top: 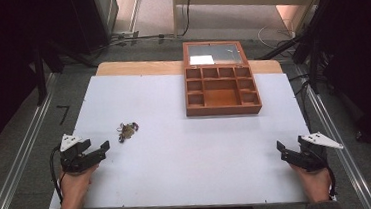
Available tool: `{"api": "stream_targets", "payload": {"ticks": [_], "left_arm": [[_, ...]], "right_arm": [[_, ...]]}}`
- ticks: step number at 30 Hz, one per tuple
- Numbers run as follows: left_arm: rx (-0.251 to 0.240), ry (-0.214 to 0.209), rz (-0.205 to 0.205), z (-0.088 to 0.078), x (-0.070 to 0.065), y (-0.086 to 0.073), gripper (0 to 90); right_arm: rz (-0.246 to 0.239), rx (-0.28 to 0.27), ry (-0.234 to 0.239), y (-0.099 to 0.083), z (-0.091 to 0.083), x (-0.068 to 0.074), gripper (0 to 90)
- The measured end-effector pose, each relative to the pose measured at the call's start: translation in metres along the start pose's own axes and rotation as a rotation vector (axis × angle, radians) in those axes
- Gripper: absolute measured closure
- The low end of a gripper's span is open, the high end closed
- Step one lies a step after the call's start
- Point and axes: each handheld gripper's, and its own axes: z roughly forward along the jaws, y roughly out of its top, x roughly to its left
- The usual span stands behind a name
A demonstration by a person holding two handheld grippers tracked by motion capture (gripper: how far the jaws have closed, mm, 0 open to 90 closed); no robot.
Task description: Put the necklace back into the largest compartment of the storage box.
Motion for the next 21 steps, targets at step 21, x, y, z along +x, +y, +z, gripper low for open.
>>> {"api": "stream_targets", "payload": {"ticks": [21], "left_arm": [[-0.018, -0.016, 0.014, 0.019, -0.016, 0.010, 29.0]], "right_arm": [[-0.003, 0.002, -0.003, -0.001, -0.001, 0.000, 16.8]]}}
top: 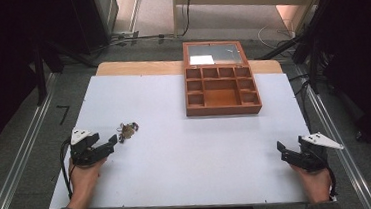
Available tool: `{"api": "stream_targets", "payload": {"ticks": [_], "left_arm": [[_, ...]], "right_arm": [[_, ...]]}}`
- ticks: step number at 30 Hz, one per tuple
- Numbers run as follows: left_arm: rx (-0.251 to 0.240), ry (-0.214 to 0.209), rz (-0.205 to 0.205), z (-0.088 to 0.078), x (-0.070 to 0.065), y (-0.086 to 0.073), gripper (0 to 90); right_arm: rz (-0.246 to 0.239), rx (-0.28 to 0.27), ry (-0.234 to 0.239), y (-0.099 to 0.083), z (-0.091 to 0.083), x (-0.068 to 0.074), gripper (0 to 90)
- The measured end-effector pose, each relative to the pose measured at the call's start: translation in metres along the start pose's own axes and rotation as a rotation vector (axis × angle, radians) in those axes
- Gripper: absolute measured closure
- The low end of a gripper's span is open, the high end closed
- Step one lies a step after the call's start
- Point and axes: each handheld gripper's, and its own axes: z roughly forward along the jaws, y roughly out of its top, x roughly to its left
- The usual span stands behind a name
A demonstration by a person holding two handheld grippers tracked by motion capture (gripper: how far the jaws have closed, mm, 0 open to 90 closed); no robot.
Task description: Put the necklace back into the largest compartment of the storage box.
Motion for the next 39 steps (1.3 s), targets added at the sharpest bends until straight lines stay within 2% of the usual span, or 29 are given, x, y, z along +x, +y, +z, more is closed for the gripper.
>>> {"api": "stream_targets", "payload": {"ticks": [16, 30, 39], "left_arm": [[0.019, -0.013, 0.019, 0.017, -0.010, 0.007, 30.2], [0.009, -0.008, 0.021, 0.021, -0.013, 0.011, 31.5], [0.012, -0.005, 0.027, 0.026, -0.015, 0.013, 35.3]], "right_arm": [[-0.001, 0.003, -0.001, 0.000, 0.001, 0.002, 16.8], [-0.003, 0.002, -0.002, 0.000, 0.001, 0.002, 16.9], [-0.002, 0.002, -0.001, 0.000, 0.001, 0.002, 16.9]]}}
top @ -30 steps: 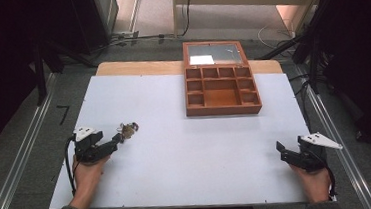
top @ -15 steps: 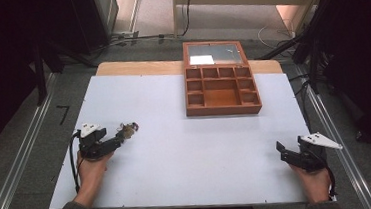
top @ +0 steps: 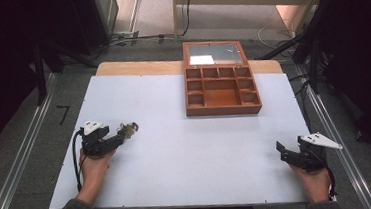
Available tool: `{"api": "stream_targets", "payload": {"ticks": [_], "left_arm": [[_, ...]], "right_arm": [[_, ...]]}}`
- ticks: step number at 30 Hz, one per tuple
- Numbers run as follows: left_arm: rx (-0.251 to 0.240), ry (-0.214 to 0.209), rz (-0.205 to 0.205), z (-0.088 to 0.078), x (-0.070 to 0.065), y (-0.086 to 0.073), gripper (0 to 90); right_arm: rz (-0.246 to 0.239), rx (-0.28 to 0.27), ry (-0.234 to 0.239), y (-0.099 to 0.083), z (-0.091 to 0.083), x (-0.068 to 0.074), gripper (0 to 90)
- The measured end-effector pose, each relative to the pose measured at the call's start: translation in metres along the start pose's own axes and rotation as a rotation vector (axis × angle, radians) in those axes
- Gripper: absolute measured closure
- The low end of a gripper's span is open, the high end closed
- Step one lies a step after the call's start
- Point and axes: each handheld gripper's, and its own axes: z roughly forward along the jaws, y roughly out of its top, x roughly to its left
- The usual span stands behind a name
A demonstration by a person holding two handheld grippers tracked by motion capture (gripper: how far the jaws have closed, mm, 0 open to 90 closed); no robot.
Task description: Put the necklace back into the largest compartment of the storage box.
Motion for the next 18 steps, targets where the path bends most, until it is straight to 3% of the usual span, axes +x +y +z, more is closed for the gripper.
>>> {"api": "stream_targets", "payload": {"ticks": [18], "left_arm": [[0.012, -0.004, 0.011, 0.0104, -0.0017, 0.0043, 54.1]], "right_arm": [[-0.004, 0.001, 0.001, -0.0002, 0.0006, 0.0000, 16.9]]}}
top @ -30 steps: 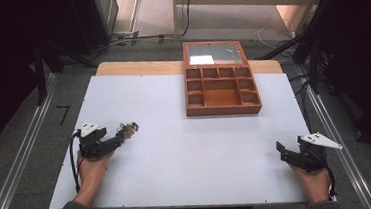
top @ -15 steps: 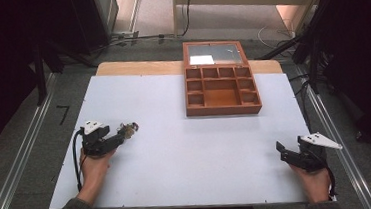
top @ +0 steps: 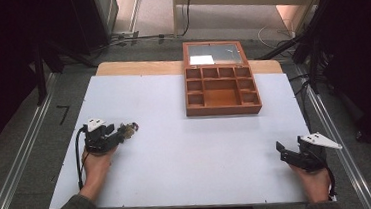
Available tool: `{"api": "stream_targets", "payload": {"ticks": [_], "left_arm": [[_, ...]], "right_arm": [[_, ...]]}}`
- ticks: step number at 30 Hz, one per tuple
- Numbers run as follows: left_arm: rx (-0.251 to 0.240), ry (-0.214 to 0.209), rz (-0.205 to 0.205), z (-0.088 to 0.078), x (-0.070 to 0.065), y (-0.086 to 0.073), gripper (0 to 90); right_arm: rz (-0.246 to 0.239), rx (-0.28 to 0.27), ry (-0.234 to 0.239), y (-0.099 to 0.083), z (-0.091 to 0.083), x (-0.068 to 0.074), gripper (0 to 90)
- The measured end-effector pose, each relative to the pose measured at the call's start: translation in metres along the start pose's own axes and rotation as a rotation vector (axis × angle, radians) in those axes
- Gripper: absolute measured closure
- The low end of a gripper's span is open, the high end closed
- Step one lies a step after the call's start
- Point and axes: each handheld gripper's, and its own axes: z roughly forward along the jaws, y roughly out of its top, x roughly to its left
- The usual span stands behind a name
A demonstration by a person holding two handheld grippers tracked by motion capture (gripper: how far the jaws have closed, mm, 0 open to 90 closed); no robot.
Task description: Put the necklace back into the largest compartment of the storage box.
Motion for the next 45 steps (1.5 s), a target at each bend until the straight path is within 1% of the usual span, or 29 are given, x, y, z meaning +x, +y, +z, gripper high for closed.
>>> {"api": "stream_targets", "payload": {"ticks": [8, 11, 15, 18, 22, 23, 29, 32, 35, 42, 45], "left_arm": [[0.004, -0.012, 0.005, 0.003, 0.000, 0.001, 64.8], [0.007, -0.011, 0.012, 0.004, 0.000, 0.002, 67.3], [0.004, -0.014, 0.010, 0.005, -0.001, 0.003, 71.7], [0.004, -0.022, 0.014, 0.006, -0.001, 0.004, 76.5], [0.008, -0.031, 0.022, 0.008, -0.003, 0.006, 86.6], [0.010, -0.032, 0.024, 0.009, -0.004, 0.006, 87.6], [0.013, -0.039, 0.029, 0.010, -0.006, 0.007, 89.3], [0.003, -0.048, 0.022, 0.008, -0.006, 0.008, 89.7], [-0.006, -0.057, 0.025, 0.006, -0.007, 0.010, 89.8], [-0.034, -0.096, 0.026, 0.002, -0.019, 0.017, 89.8], [-0.042, -0.113, 0.035, 0.002, -0.025, 0.020, 89.8]], "right_arm": [[0.001, 0.000, 0.000, 0.000, 0.000, 0.000, 16.9], [-0.001, 0.000, 0.001, 0.000, 0.000, 0.000, 16.9], [-0.003, 0.000, 0.001, 0.000, 0.000, 0.000, 16.9], [-0.003, 0.001, 0.003, 0.000, 0.001, 0.001, 16.9], [-0.001, 0.002, 0.002, 0.000, 0.001, 0.000, 16.9], [-0.001, 0.002, 0.002, 0.000, 0.001, 0.000, 16.9], [0.001, 0.002, 0.001, 0.000, 0.000, 0.000, 16.9], [-0.001, 0.000, 0.000, 0.000, 0.000, 0.000, 16.9], [0.001, 0.002, 0.000, 0.000, 0.000, 0.000, 16.9], [0.000, 0.000, 0.001, 0.000, 0.001, 0.000, 16.9], [-0.002, -0.001, 0.001, 0.000, 0.001, 0.000, 16.9]]}}
